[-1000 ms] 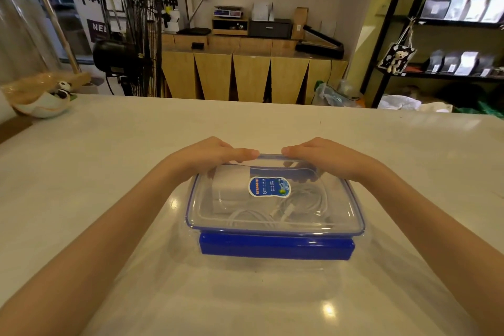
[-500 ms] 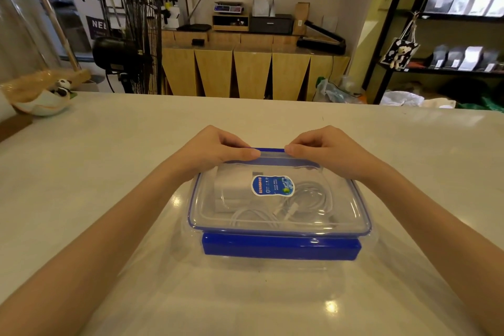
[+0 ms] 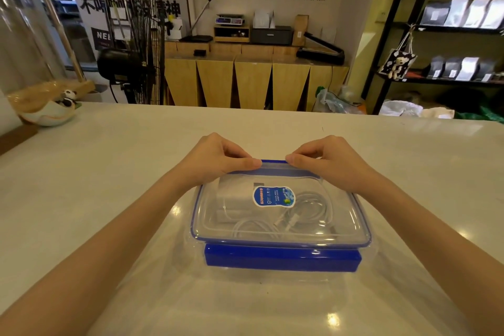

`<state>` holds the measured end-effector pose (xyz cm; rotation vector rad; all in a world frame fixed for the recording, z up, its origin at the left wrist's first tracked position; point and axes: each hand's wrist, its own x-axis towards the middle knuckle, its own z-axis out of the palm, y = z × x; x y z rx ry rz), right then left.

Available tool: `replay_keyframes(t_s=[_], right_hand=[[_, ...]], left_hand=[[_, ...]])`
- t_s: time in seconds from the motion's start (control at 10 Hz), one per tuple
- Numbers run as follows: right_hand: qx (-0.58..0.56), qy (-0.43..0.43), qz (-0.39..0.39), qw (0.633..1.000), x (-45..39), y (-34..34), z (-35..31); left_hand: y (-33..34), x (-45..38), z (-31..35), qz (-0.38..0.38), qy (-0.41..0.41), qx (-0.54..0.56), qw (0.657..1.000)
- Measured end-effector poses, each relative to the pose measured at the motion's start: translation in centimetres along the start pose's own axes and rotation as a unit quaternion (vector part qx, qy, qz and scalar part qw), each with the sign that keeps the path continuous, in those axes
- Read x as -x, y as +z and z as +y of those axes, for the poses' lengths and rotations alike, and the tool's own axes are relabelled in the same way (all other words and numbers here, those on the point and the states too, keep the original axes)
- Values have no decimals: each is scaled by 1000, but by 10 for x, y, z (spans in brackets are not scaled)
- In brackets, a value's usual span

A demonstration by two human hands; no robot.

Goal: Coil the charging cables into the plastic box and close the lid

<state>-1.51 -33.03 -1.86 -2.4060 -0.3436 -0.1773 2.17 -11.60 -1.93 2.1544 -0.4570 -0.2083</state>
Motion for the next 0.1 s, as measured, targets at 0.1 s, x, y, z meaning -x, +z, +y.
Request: replay_keyframes(t_s=[0.1], right_hand=[[48,-54,114,991,4,-6,-10]], left_hand=[[1,3,1,53,64,-46,995]])
